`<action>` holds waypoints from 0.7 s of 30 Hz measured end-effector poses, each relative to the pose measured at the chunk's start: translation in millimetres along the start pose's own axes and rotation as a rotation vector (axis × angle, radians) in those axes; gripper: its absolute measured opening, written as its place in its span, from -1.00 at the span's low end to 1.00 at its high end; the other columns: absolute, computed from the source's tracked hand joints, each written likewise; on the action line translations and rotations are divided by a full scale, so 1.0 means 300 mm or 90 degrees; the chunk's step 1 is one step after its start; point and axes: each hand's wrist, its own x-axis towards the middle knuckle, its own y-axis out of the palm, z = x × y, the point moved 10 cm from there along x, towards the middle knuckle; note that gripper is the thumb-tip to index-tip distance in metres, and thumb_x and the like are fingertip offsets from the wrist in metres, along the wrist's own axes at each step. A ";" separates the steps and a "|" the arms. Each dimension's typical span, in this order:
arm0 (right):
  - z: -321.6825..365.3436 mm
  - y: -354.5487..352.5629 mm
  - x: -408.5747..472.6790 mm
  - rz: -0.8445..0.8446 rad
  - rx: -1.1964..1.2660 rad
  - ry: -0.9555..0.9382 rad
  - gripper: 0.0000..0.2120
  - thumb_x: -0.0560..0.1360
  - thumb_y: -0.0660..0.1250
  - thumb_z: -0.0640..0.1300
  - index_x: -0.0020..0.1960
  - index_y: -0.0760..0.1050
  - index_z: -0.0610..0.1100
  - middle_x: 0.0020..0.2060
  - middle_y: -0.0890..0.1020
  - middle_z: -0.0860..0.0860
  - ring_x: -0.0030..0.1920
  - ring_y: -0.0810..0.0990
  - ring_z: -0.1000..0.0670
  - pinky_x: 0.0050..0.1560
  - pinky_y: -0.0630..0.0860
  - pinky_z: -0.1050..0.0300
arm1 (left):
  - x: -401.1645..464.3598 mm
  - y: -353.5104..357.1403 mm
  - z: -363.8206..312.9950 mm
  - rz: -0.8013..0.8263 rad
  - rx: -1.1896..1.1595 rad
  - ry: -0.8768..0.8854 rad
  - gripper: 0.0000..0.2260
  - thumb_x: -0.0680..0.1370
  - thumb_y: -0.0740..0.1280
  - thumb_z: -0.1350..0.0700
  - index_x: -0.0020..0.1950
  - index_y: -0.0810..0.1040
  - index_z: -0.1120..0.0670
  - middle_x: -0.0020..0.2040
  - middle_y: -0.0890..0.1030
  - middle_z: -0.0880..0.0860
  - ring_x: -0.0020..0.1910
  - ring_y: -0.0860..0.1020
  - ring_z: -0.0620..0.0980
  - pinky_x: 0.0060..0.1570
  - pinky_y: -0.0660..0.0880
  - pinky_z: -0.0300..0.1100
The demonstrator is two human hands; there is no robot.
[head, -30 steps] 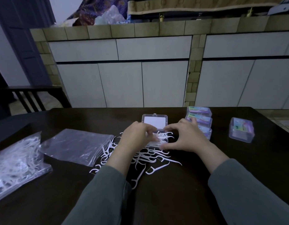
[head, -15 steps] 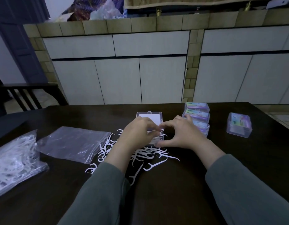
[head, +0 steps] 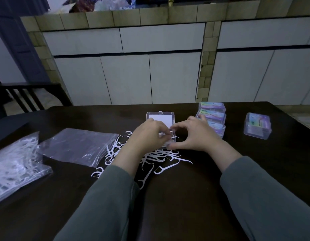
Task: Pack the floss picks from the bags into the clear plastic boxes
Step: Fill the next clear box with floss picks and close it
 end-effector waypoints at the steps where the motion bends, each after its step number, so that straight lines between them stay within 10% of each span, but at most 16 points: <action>1: -0.001 0.002 0.001 0.002 0.001 0.000 -0.39 0.27 0.36 0.44 0.24 0.50 0.19 -0.01 0.52 0.27 0.19 0.38 0.12 0.46 0.01 -0.17 | -0.005 -0.012 -0.008 -0.007 0.000 0.016 -0.87 0.54 0.35 0.03 -0.01 0.70 -0.07 0.04 0.64 -0.16 0.07 0.45 -0.10 0.07 0.42 -0.18; 8: -0.002 0.002 -0.001 0.008 0.008 0.013 -0.37 0.27 0.37 0.44 0.25 0.49 0.17 -0.04 0.49 0.27 0.20 0.38 0.11 0.47 -0.04 -0.15 | -0.028 -0.112 0.027 -0.135 -0.055 -0.014 -0.88 0.54 0.37 0.09 -0.03 0.66 -0.12 0.04 0.63 -0.17 0.03 0.42 -0.17 0.04 0.41 -0.19; 15: -0.002 -0.011 -0.004 -0.002 0.011 0.003 -0.48 0.29 0.41 0.37 0.17 0.55 0.18 -0.21 0.39 0.29 0.16 0.38 0.10 0.46 0.01 -0.14 | -0.003 -0.008 -0.059 -0.034 -0.028 -0.004 -0.90 0.50 0.39 -0.04 -0.08 0.69 -0.09 -0.06 0.62 -0.08 0.00 0.49 -0.07 -0.07 0.51 -0.02; 21: -0.004 0.002 0.000 -0.005 0.011 0.005 -0.38 0.27 0.38 0.43 0.24 0.52 0.17 0.03 0.57 0.23 0.19 0.40 0.11 0.47 -0.07 -0.17 | -0.020 -0.038 0.009 -0.049 -0.021 -0.057 -0.92 0.47 0.41 -0.01 -0.19 0.69 -0.08 -0.10 0.61 -0.12 -0.04 0.51 -0.10 -0.04 0.50 -0.11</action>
